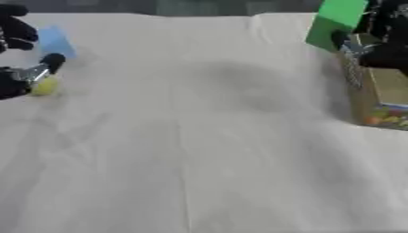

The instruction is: Pick up the objects with one hand, pass them to the other hand, and then place them into the box on the other side of the table.

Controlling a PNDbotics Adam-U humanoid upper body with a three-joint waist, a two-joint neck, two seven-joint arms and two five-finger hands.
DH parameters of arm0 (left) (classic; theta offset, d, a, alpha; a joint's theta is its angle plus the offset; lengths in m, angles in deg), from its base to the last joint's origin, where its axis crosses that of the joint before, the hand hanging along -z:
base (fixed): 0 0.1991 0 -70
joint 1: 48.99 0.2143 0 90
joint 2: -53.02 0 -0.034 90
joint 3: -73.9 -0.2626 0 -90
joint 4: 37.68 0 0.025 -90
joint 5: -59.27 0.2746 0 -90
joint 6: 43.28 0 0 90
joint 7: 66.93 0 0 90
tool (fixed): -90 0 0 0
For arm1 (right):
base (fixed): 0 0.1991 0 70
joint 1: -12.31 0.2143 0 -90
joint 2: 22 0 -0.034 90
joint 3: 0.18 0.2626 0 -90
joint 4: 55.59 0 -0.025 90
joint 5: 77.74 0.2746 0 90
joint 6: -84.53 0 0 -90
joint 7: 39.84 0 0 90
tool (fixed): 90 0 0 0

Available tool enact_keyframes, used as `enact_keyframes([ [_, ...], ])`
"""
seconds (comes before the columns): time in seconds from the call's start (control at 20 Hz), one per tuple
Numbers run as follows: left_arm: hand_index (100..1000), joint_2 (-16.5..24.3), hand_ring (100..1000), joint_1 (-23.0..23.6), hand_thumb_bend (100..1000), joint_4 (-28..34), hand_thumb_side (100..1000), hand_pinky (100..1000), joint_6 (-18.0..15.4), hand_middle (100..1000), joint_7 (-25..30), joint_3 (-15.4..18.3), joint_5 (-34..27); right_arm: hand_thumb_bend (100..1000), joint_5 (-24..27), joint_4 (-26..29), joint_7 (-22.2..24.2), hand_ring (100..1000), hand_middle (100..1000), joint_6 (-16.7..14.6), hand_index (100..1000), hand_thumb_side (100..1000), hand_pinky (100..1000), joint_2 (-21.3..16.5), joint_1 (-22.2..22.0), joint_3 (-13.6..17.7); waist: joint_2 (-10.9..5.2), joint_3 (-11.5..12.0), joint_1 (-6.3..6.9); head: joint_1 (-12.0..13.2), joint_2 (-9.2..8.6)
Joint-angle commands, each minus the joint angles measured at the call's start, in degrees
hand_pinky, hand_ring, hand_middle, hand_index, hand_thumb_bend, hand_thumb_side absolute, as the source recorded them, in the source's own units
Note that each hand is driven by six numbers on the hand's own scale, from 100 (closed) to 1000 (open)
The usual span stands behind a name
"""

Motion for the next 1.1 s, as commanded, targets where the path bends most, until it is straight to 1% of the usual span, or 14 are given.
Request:
enact_keyframes([
  [0.05, 792, 2.18, 666, 0.09, 508, 0.91, 100, 721, -0.19, 577, -1.17, 1.73, -0.18, 271, 0.31, 0.04, -4.28, 693, 557, -0.65, 572, 100, 764, -3.38, -1.47, 4.45, -1.27, -0.24, 0.01, -0.69, -0.83],
  [0.15, 791, 2.29, 666, 0.48, 507, 0.86, 100, 721, -0.23, 576, -1.59, 2.06, -0.20, 271, 0.29, -0.19, -6.12, 693, 557, -0.82, 572, 100, 764, -3.71, -2.66, 5.99, -1.23, -0.41, 0.03, -1.47, -0.84],
  [0.35, 792, 2.31, 666, 1.00, 507, 0.87, 100, 721, -0.34, 576, -2.23, 2.58, -0.23, 272, -0.03, -0.91, -9.02, 692, 557, -0.87, 572, 100, 763, -3.96, -4.82, 8.63, -1.12, -0.60, 0.06, -5.06, -0.82],
  [0.5, 791, 2.28, 666, 1.11, 506, 0.95, 100, 721, -0.45, 576, -2.54, 2.85, -0.22, 284, -0.74, -2.24, -10.17, 691, 558, -0.63, 572, 100, 763, -4.15, -6.47, 9.80, -1.08, -0.67, 0.01, -7.59, -1.12],
  [0.7, 791, 2.18, 666, 1.23, 506, 1.10, 100, 721, -0.57, 576, -2.94, 3.19, -0.21, 298, -1.60, -4.73, -11.02, 691, 561, 0.07, 574, 100, 762, -4.22, -8.10, 10.92, -1.07, -0.73, -0.02, -9.87, -1.87],
  [0.9, 791, 2.07, 666, 1.24, 505, 1.14, 100, 722, -0.61, 575, -2.95, 3.16, -0.20, 314, -2.24, -6.82, -11.31, 691, 564, 0.52, 579, 100, 762, -4.23, -8.47, 11.20, -1.06, -0.77, -0.02, -10.80, -2.63],
  [1.1, 791, 1.90, 666, 1.26, 501, 1.12, 100, 722, -0.63, 575, -2.98, 3.16, -0.25, 328, -2.21, -9.59, -10.91, 694, 573, 0.63, 589, 100, 764, -4.17, -8.49, 11.20, -0.98, -0.65, 0.01, -10.40, -3.41],
])
